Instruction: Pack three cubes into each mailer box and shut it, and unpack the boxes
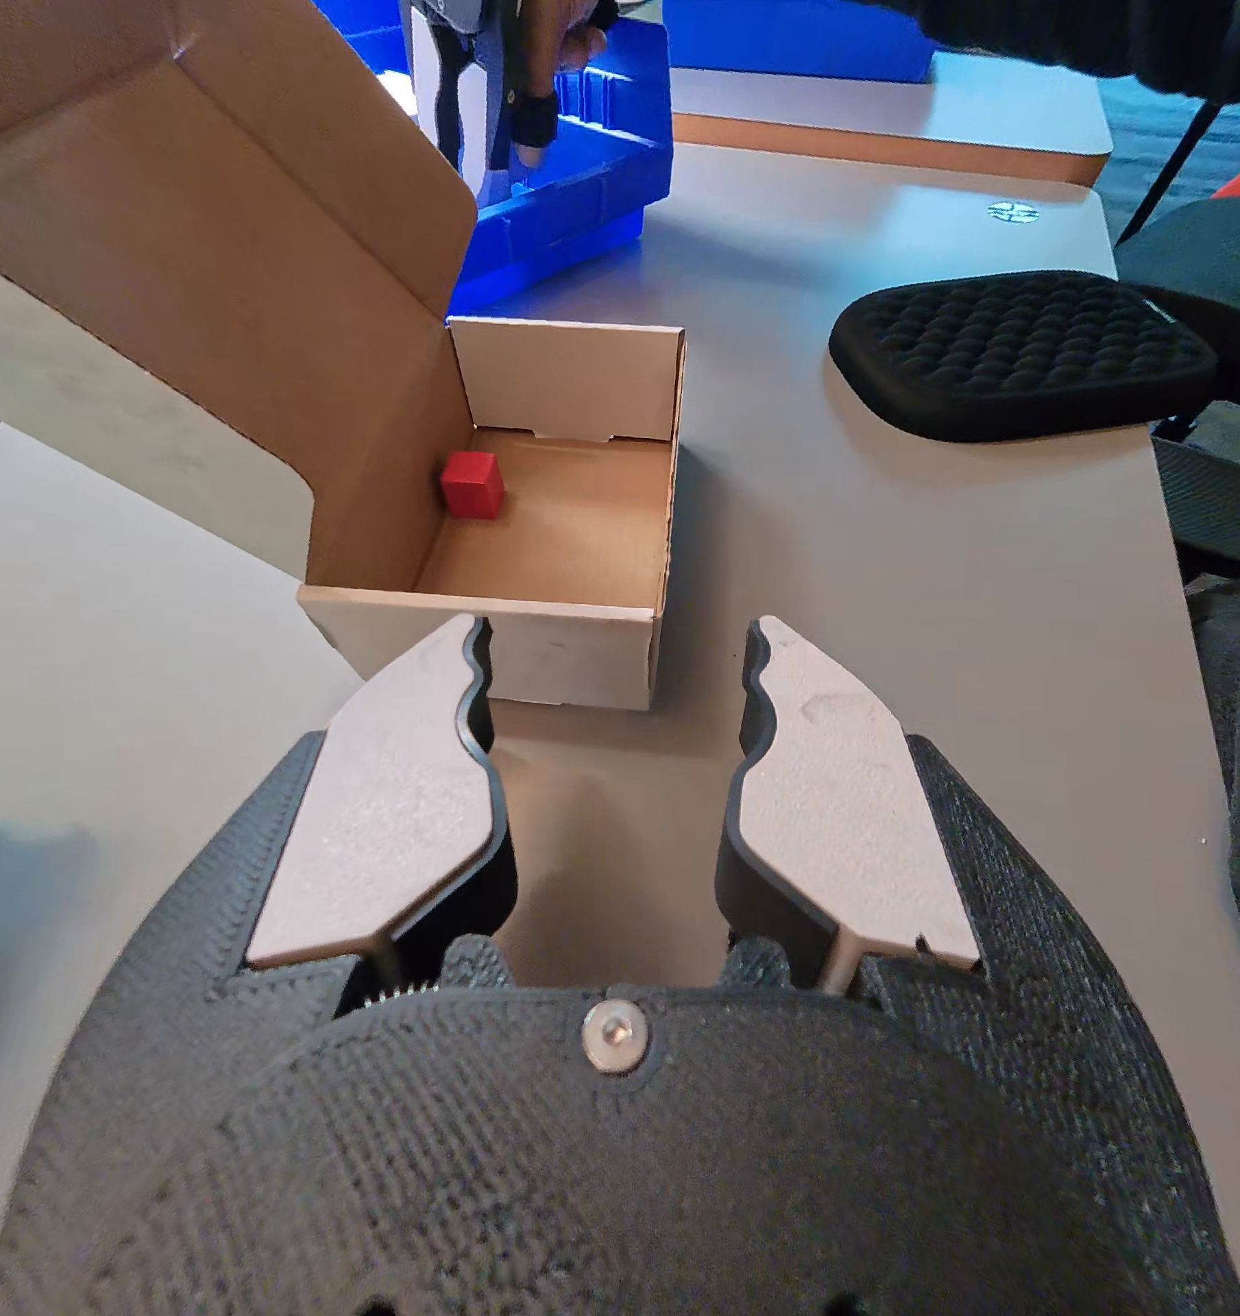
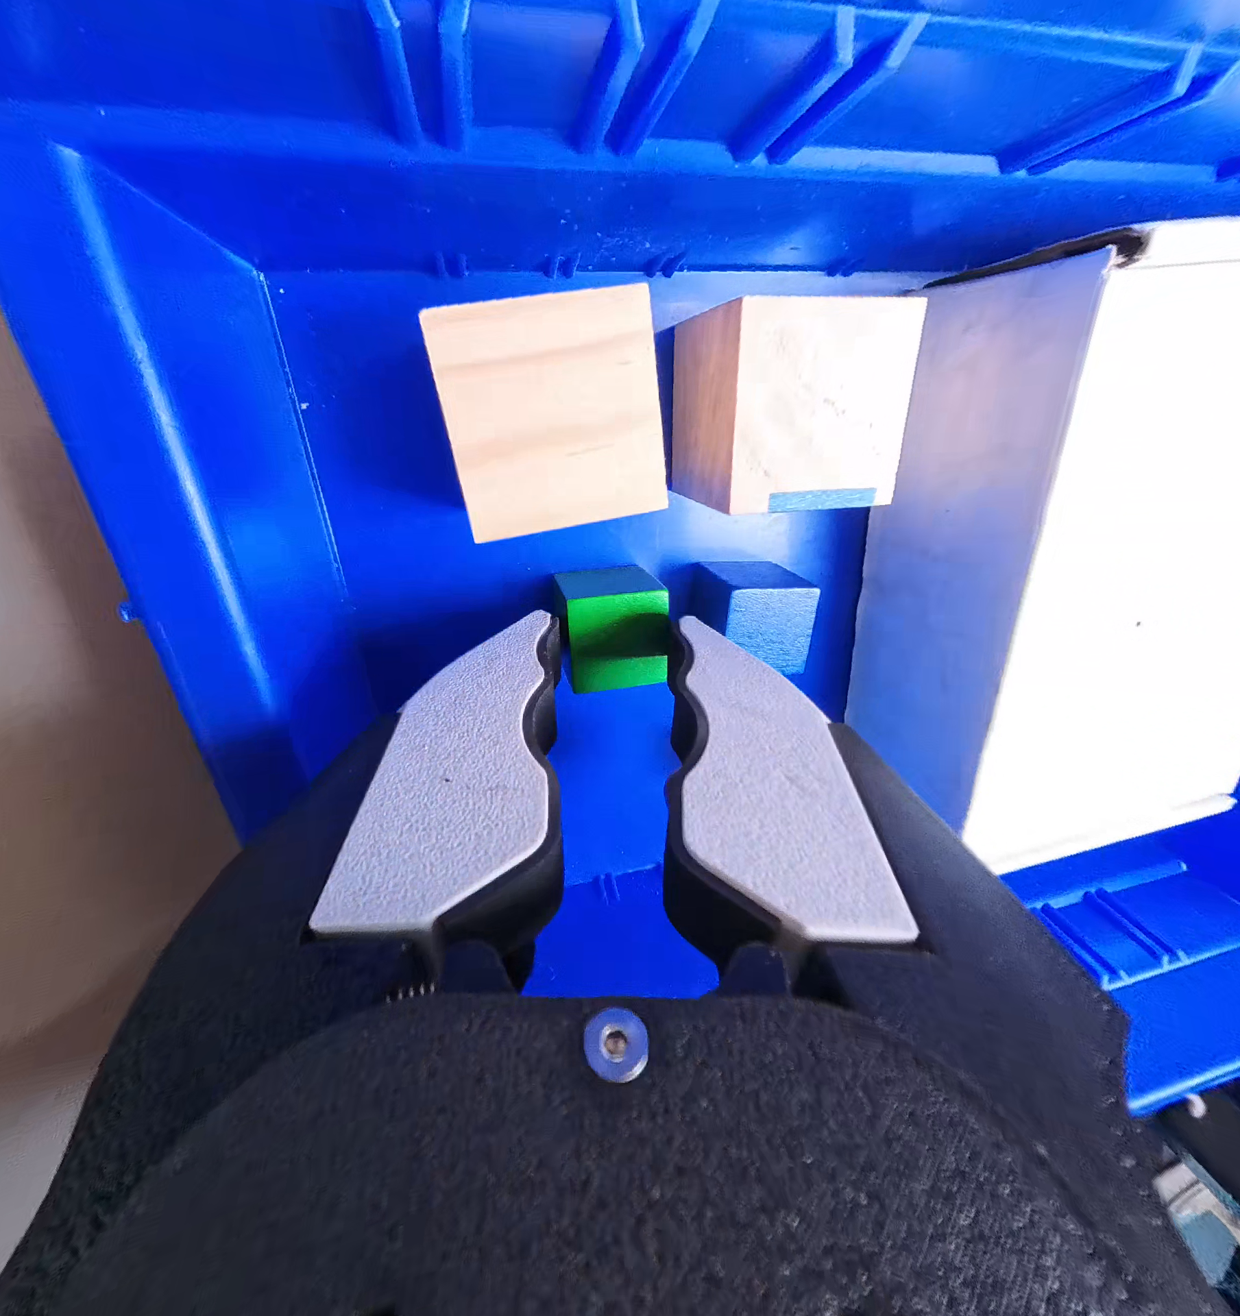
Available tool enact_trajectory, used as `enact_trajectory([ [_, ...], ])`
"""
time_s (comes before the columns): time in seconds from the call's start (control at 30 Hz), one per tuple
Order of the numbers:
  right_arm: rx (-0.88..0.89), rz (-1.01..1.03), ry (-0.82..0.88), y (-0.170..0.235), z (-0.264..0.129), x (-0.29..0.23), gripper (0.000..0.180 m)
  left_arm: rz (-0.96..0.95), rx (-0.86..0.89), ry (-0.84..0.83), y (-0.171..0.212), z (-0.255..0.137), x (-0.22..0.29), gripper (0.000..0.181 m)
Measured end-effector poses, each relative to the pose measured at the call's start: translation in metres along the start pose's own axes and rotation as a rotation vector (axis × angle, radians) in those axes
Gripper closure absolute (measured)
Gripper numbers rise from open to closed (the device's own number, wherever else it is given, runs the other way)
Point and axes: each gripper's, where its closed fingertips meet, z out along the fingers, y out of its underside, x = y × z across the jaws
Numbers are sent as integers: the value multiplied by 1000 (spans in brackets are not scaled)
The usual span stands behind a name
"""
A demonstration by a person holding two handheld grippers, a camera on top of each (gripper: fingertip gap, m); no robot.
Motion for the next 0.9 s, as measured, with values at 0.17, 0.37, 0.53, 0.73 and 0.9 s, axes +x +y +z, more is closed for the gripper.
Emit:
enact_trajectory([
  [0.17,-5,-8,48,-1,-8,3,140,-1,-8,-2,2,1,-1,113],
  [0.37,291,-68,92,-54,-94,-25,143,-4,-3,-3,1,0,-1,113],
  [0.53,487,-277,-116,-104,-151,-133,149,10,-3,3,0,0,2,113],
  [0.73,292,-503,-41,-136,-100,-214,150,43,-12,-18,1,-1,0,113],
  [0.9,134,-506,44,-148,-51,-223,149,55,-12,-32,0,-3,-2,113],
])
